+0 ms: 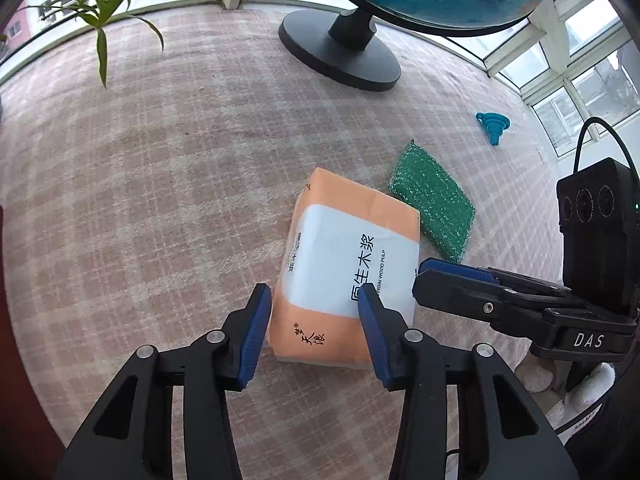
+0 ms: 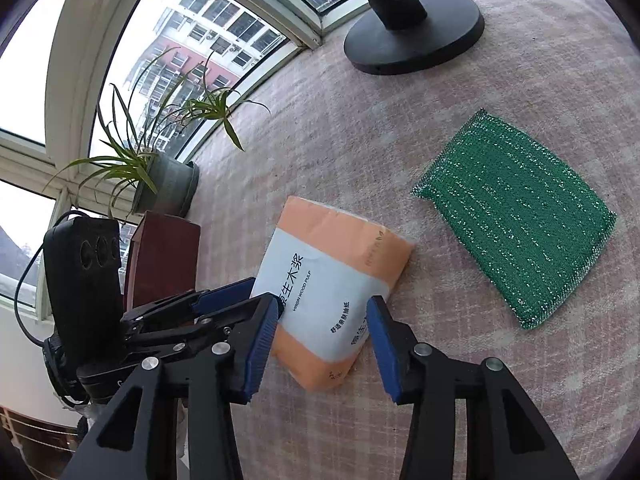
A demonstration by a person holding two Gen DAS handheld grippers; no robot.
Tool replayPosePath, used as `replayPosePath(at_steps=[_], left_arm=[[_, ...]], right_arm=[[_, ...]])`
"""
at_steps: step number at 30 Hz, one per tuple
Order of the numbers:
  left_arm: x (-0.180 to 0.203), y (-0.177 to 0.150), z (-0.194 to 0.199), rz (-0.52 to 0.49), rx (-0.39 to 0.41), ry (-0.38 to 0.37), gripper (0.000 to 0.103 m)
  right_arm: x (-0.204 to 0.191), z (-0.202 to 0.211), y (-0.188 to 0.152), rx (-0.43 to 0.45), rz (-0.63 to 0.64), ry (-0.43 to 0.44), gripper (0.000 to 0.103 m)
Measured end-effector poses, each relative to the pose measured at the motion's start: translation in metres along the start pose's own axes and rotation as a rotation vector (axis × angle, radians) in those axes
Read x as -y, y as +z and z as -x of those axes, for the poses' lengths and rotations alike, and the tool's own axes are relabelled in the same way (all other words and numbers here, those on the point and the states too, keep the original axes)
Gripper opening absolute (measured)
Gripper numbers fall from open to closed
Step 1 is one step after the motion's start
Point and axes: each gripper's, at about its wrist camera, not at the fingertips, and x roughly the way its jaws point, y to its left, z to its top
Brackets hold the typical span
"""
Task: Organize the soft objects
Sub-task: 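Move both tools toward the orange-and-white tissue pack, then grasp the tissue pack with the left tool while the right tool grasps it too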
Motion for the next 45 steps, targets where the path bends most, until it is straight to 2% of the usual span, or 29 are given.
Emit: replayPosePath(at_steps=[2, 7, 11, 15, 17, 20, 24, 27, 28, 29, 30, 32, 38, 45], left_arm=[[0.0, 0.0, 0.0, -0.001, -0.003, -0.012, 0.038], [0.005, -0.002, 0.0, -0.012, 0.002, -0.004, 0.038], [0.018, -0.007, 0.002, -0.058, 0.013, 0.026, 0.038], [0.026, -0.01, 0.006, -0.059, 0.032, 0.014, 0.034], [0.026, -0.01, 0.005, -0.053, 0.034, 0.01, 0.034], [0.022, -0.011, -0.003, -0.036, 0.015, -0.002, 0.034], [0.016, -0.016, -0.004, -0.01, 0.012, -0.029, 0.034], [0.014, -0.017, -0.004, -0.007, 0.009, -0.036, 0.034], [0.014, -0.016, -0.004, -0.007, 0.007, -0.039, 0.034], [0.014, -0.016, -0.004, -0.008, 0.005, -0.041, 0.034], [0.015, -0.016, -0.005, -0.009, 0.004, -0.042, 0.034], [0.014, -0.015, -0.007, 0.001, -0.005, -0.052, 0.039], [0.012, -0.013, -0.01, 0.012, -0.008, -0.08, 0.04], [0.028, -0.015, -0.005, -0.033, 0.008, -0.041, 0.042]], right_arm=[[0.0, -0.003, 0.0, -0.011, 0.002, -0.001, 0.038], [0.002, -0.005, -0.001, -0.014, 0.002, -0.01, 0.034], [-0.002, -0.004, -0.002, -0.012, 0.018, -0.022, 0.034], [-0.005, 0.0, -0.004, -0.01, 0.029, -0.008, 0.034], [-0.009, 0.002, -0.004, -0.009, 0.042, -0.009, 0.026], [-0.013, 0.0, -0.004, -0.017, 0.064, -0.029, 0.024], [-0.005, 0.007, 0.002, 0.002, 0.037, -0.029, 0.024], [0.001, 0.011, 0.005, 0.007, 0.043, -0.084, 0.025], [0.003, 0.01, 0.005, 0.0, 0.04, -0.093, 0.029], [0.006, 0.007, 0.005, -0.013, 0.034, -0.085, 0.035], [0.008, 0.005, 0.006, -0.024, 0.028, -0.072, 0.037], [0.011, -0.002, 0.006, -0.039, 0.022, -0.067, 0.037], [0.017, -0.011, 0.004, -0.044, 0.008, -0.045, 0.039], [0.013, -0.005, 0.002, -0.035, 0.03, -0.053, 0.04]])
